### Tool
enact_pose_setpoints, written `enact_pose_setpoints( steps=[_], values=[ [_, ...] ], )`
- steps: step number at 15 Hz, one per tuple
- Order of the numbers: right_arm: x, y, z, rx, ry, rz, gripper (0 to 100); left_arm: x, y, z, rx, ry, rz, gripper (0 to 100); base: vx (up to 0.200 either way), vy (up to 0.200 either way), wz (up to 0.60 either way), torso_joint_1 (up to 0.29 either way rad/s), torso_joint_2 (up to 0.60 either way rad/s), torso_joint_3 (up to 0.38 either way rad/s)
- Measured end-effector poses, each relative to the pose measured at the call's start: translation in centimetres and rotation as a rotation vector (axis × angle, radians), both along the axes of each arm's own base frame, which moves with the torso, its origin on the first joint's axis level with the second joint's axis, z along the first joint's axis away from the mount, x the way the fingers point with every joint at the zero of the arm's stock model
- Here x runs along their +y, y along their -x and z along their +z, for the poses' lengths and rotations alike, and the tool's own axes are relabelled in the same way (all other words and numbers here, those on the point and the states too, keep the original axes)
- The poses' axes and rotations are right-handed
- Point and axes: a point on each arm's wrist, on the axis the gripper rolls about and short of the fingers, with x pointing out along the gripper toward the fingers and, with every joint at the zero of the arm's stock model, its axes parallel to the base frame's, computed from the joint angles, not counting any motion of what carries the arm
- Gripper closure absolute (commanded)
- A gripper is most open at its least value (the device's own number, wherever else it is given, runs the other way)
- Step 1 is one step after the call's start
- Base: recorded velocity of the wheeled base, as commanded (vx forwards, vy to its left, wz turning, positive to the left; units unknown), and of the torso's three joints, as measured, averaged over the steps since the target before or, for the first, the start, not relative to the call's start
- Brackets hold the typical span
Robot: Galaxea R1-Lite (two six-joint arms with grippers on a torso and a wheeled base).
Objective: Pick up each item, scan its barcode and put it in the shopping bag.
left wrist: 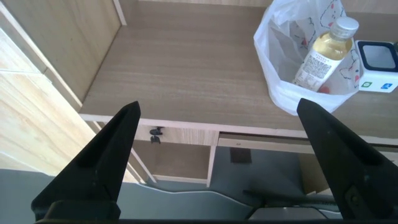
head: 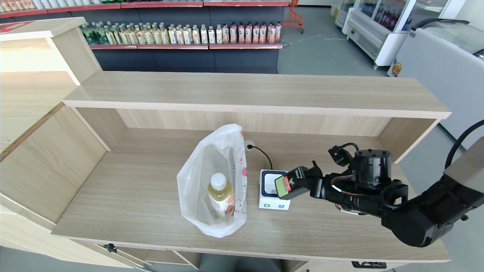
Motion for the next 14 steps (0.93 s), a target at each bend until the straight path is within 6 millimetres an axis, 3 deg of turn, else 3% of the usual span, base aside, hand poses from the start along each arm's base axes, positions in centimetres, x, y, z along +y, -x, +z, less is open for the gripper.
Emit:
enact_pose_setpoints(
  steps=[14],
  values=[
    [2.7, -3.4, -2.4, -0.025, -0.013, 0.031, 100, 0.0, 0.0, 0.0, 0.0, 0.0, 0.0, 0, 0.0, 0.0, 0.0, 0.0, 0.0, 0.0]
  ],
)
